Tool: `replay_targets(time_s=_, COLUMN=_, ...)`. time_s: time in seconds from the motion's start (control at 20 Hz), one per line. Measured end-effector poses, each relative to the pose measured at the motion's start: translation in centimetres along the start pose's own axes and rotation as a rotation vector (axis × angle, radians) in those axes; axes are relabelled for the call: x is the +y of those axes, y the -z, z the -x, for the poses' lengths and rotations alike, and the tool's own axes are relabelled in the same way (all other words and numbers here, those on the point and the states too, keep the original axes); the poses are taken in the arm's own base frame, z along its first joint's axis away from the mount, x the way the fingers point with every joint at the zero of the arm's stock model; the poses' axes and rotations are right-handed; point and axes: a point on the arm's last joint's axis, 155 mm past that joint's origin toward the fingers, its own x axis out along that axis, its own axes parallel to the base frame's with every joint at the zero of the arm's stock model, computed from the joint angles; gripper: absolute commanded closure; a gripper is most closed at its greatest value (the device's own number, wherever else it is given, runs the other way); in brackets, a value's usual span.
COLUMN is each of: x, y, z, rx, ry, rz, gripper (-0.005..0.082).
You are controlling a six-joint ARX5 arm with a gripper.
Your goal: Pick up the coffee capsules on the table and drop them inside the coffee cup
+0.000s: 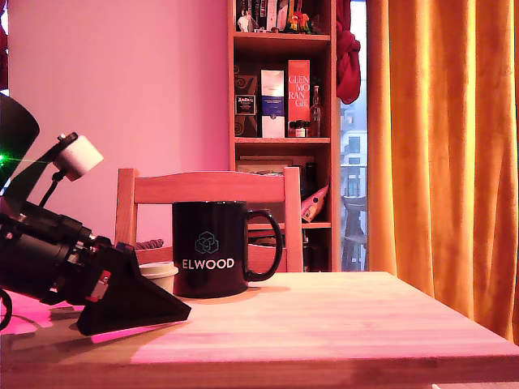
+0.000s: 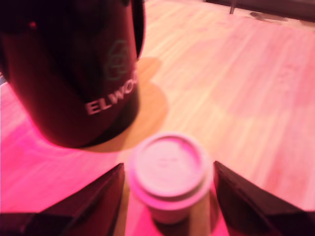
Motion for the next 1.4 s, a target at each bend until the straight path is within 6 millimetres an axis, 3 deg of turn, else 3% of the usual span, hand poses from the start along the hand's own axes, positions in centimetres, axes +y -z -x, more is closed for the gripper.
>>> replay_targets(time_s=0.25, x=-0.8, y=-0.1, z=-0.2, rx=-0.001, ry=0.025, rz=-0.007, gripper=0.0262)
replay_targets(time_s=0.35, x=-0.9, y=-0.1, z=-0.2, rx=-0.001, ry=0.028, rz=-0.009, gripper=0.0362)
replay_targets(time_s=0.5, x=-0.9, y=-0.1, z=-0.2, rx=-0.001, ry=0.028, rz=-0.009, gripper=0.0597)
replay_targets(time_s=0.6, x=-0.9, y=-0.1, z=-0.2, rx=-0.001, ry=0.029, rz=-0.009, gripper=0.0658)
replay_targets(time_s=1.1, x=-1.4, y=-0.7, z=0.0, rx=-0.019, ry=0.055, rz=0.055, gripper=0.0659)
replay_targets(time_s=1.4, x=-2.1, y=-6.2, z=1.9, rx=-0.164, ry=0.075, rz=0.01, gripper=0.0659)
